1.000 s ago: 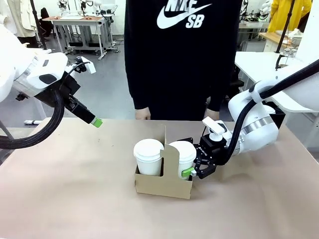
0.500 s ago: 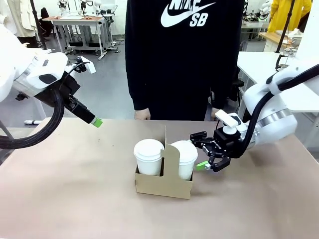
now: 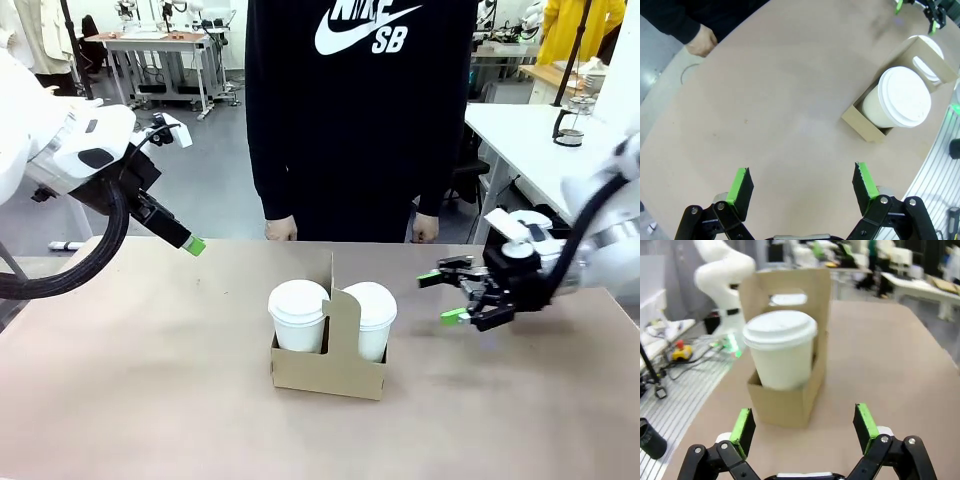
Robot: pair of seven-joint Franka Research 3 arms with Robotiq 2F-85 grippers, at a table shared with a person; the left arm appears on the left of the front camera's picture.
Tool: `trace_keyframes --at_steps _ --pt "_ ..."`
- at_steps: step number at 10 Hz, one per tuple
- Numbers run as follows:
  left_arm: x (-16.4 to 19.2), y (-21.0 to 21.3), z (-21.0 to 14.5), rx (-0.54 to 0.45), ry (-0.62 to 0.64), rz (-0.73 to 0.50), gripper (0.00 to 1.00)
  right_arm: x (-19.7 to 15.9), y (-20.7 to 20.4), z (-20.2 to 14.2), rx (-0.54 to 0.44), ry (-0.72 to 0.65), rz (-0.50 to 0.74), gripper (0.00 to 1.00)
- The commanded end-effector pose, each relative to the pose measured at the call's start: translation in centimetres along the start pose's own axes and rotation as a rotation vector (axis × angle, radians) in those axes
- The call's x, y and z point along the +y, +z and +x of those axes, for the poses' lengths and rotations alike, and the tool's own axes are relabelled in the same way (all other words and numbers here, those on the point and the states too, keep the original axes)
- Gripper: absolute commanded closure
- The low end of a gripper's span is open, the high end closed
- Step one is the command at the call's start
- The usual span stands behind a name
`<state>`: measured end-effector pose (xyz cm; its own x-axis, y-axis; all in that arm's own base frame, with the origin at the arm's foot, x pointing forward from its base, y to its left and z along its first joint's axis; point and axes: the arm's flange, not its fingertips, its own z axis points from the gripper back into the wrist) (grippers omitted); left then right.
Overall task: Pour a drink into a cup and package it in a carrier.
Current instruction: Insert the held 600 ml Paper Cup into the Cup Carrier.
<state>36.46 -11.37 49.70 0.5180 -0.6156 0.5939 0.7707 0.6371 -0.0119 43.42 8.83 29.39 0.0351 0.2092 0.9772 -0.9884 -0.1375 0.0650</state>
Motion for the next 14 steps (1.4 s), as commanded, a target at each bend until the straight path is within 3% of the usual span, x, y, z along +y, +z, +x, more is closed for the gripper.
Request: trace_keyframes --at_steps 1,5,11,12,13,14 --pt "-0.2 0.0 -0.1 -0.006 0.013 0.0 0.0 3.8 3.2 1.2 0.07 -0.121 -0.279 0.0" --pt "-0.2 0.0 -0.1 -0.006 0.013 0.0 0.0 11.7 10.2 2.1 0.174 -0.304 -0.762 0.0" --pt "-0.2 0.0 -0.1 -0.006 0.013 0.0 0.0 14.9 11.2 2.5 0.232 -0.354 -0.835 0.0" --pt "-0.2 0.0 -0.1 -0.006 0.013 0.0 0.0 15.0 11.0 2.3 0.167 -0.375 -0.794 0.0" --pt "-0.2 0.0 -0.1 -0.006 0.013 0.0 0.0 5.9 15.1 3.0 0.207 -0.316 -0.813 0.0" --pt "-0.2 0.0 -0.1 -0.006 0.013 0.0 0.0 5.9 15.1 3.0 0.207 -0.316 -0.813 0.0"
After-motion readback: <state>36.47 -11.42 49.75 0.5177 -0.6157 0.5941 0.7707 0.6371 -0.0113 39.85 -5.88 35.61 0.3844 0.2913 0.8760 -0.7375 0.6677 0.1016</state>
